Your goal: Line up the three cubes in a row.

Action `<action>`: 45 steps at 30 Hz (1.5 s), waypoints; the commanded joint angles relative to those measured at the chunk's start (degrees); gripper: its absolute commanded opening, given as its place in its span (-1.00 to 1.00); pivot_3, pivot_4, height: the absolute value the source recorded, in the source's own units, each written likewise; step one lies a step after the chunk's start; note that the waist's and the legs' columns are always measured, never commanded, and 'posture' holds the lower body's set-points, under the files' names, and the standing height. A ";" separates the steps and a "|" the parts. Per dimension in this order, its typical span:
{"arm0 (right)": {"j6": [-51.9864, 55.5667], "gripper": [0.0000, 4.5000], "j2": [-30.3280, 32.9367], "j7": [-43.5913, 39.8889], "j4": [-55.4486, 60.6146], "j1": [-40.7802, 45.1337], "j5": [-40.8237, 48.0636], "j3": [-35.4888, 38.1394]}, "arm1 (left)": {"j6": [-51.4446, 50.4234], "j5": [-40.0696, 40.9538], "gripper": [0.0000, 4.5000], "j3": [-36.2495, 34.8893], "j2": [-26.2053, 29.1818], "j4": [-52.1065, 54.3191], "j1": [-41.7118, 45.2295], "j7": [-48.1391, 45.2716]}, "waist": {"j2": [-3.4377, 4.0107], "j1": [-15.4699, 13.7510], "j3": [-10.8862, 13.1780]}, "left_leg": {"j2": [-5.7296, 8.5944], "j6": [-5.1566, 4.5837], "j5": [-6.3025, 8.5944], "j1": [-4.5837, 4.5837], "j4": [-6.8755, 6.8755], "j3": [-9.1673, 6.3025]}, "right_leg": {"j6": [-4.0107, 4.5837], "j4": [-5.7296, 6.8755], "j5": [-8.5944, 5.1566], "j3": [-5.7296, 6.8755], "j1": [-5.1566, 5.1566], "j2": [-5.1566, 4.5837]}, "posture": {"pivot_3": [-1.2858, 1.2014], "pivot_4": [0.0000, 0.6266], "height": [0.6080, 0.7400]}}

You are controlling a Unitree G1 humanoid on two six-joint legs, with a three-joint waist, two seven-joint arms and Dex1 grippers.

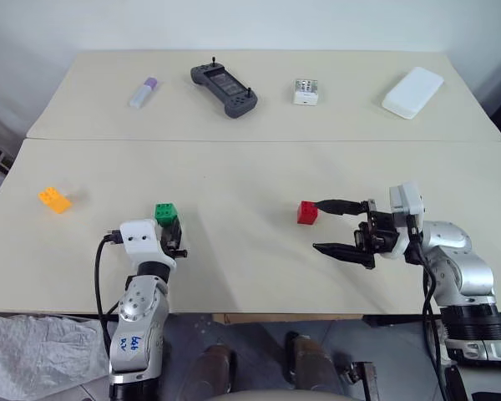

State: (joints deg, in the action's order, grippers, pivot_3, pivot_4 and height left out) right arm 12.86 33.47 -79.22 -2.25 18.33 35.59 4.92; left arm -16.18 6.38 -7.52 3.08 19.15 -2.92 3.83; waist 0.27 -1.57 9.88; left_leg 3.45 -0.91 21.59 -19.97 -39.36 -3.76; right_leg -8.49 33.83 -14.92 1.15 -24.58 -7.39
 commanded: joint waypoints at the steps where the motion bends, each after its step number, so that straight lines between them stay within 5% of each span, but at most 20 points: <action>1: -0.11 1.00 0.67 0.54 3.26 -1.54 0.96 1.43 | 7.19 1.37 -0.31 -0.99 2.41 -2.12 0.05 -5.49 | 0.00 0.04 0.00 | 0.00 0.00 0.00 -0.01 -0.01 0.00 | 0.00 -0.01 0.00 0.00 0.00 0.00 | 0.03 -0.52 1.00; 5: 0.04 1.00 1.35 1.83 5.20 -3.57 1.38 2.87 | 16.45 10.13 -0.31 -5.63 9.10 -5.11 -0.86 -20.80 | 0.00 0.09 0.00 | -0.03 0.00 0.00 -0.09 -0.06 -0.04 | 0.00 0.00 0.00 0.06 -0.06 -0.01 | 0.03 -0.52 1.00; 9: -0.42 1.00 3.78 2.50 7.25 -8.08 1.66 6.71 | 13.02 29.83 -0.31 -16.32 26.18 -14.40 1.76 -51.14 | 0.02 0.27 0.01 | -0.10 0.05 0.00 -0.16 -0.12 -0.10 | 0.05 0.01 -0.03 0.16 -0.10 -0.01 | 0.03 -0.52 1.00; 15: -2.35 1.00 5.08 4.20 9.25 -14.22 1.83 11.97 | 7.39 29.21 -0.31 -6.91 37.59 -25.75 21.94 -69.85 | 0.08 -1.35 0.04 | 0.27 -0.10 -0.07 -0.19 -0.40 -0.46 | 0.04 -0.01 0.01 0.28 0.12 -0.19 | 0.03 -0.52 1.00; 24: -2.39 1.00 2.97 9.35 15.72 -21.43 4.01 15.51 | 19.98 11.67 -0.31 14.21 24.80 -55.25 46.88 -84.90 | 0.01 0.65 0.08 | 0.70 -0.32 -0.04 -0.24 -0.32 -0.28 | -0.09 0.02 0.19 0.18 -0.01 -0.13 | 0.03 -0.52 1.00; 32: -2.13 1.00 2.45 12.50 20.76 -26.14 6.02 17.81 | 34.40 3.42 -0.31 15.03 15.80 -80.79 58.27 -83.32 | -0.08 0.30 0.14 | 0.68 -0.31 -0.04 -0.25 -0.42 -0.21 | -0.23 0.01 0.25 0.09 -0.02 -0.10 | 0.03 -0.52 1.00; 45: -4.53 1.00 1.85 12.87 22.05 -29.98 5.40 16.83 | 38.35 -1.38 -0.31 11.87 13.24 -90.22 63.15 -79.38 | -0.18 0.04 0.19 | 0.73 -0.37 -0.03 -0.34 -0.59 -0.27 | -0.32 0.03 0.30 0.08 -0.01 -0.12 | 0.03 -0.52 1.00</action>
State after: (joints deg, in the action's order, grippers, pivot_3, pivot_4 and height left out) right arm 9.26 35.60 -66.57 17.70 -11.21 40.32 21.00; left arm 21.34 5.41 5.25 16.29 -70.82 58.82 -75.72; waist 0.09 -1.53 10.07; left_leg 4.18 -1.28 21.56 -20.31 -39.95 -4.03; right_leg -8.81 33.86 -14.62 1.23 -24.60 -7.51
